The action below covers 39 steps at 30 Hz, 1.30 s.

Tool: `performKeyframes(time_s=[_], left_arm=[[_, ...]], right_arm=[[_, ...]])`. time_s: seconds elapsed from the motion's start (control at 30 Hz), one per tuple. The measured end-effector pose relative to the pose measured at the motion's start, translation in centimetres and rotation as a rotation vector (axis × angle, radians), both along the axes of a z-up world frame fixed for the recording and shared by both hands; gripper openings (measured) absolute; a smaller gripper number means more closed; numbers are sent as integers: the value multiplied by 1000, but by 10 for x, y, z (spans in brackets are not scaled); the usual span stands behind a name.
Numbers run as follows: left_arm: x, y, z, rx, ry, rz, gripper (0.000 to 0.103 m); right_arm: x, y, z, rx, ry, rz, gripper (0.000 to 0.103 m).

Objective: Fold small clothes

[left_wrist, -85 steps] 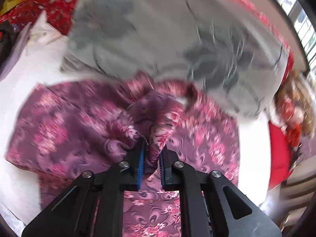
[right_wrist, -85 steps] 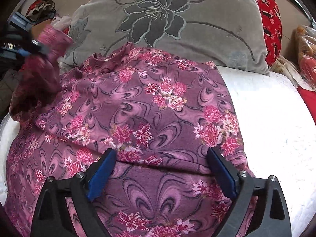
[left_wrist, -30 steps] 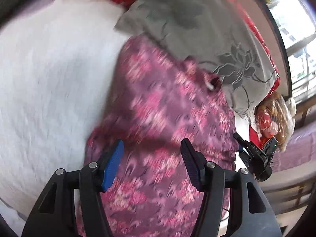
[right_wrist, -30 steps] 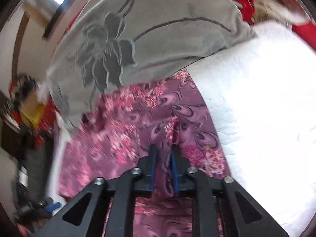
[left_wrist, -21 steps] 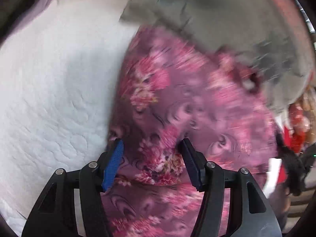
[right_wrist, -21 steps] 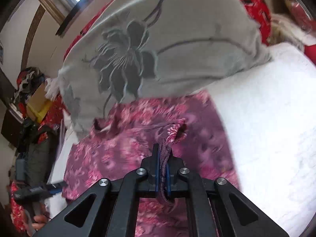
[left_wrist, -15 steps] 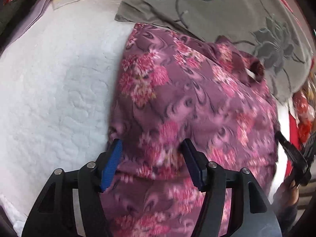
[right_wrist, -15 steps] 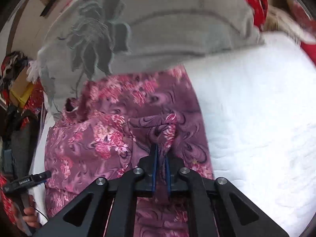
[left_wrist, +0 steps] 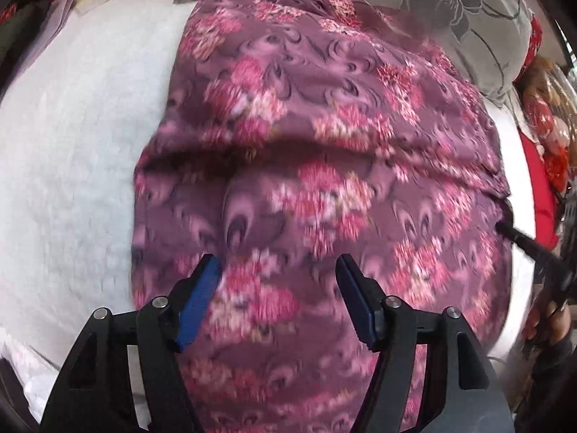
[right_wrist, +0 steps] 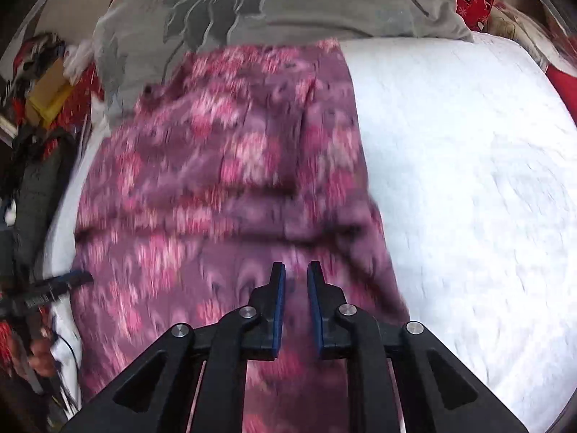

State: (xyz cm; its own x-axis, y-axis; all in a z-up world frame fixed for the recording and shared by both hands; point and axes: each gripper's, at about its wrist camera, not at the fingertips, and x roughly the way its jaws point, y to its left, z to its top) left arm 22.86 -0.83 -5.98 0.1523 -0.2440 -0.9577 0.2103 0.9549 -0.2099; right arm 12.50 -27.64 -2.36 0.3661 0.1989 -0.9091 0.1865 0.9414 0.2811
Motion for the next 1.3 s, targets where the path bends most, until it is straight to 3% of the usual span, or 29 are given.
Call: performKeyframes(time_s=[0.1, 0.17, 0.3, 0.43, 0.57, 0.63, 0.8, 1.03, 1.07, 1.1, 1.13, 1.17, 1.2, 1.23, 1.3], left_arm=[[-24, 19, -1, -55, 57, 21, 66], [-41, 36, -1, -82, 93, 32, 66], [-72, 75, -3, -94, 128, 41, 66], [-95, 102, 0, -100, 178, 44, 66], [-119, 112, -5, -119, 226, 36, 66], [-132, 115, -7, -133, 250, 29, 66], [-154, 116, -7, -165, 293, 27, 66], [-174, 100, 1, -129, 270, -23, 66], [-175, 98, 3, -126, 261, -24, 64], [-177, 95, 4, -122, 250, -27, 44], [-178, 92, 5, -108, 245, -32, 17], [-178, 90, 5, -98, 249, -35, 7], [-177, 90, 4, -108, 257, -31, 4], [-177, 91, 4, -116, 260, -20, 4], [-176, 93, 4, -130, 263, -4, 4]], right_arm=[[-27, 6, 2, -24, 23, 28, 21], [-52, 8, 5, -20, 38, 22, 32], [-106, 8, 6, -13, 31, 6, 36], [-168, -3, 4, 66, -10, -53, 37], [-218, -5, -6, 126, -16, -125, 57], [-245, -7, -16, 163, -1, -148, 57], [-294, -16, -49, 333, -1, -238, 57], [-297, -17, -88, 617, -108, -336, 61], [-295, -16, -91, 636, -118, -335, 61], [-292, -14, -94, 659, -132, -328, 61], [-291, -13, -95, 672, -142, -318, 59], [-289, -10, -95, 681, -149, -300, 46], [-288, -7, -94, 684, -155, -283, 22], [-286, -5, -93, 683, -157, -263, 10], [-286, -2, -85, 656, -174, -226, 5]])
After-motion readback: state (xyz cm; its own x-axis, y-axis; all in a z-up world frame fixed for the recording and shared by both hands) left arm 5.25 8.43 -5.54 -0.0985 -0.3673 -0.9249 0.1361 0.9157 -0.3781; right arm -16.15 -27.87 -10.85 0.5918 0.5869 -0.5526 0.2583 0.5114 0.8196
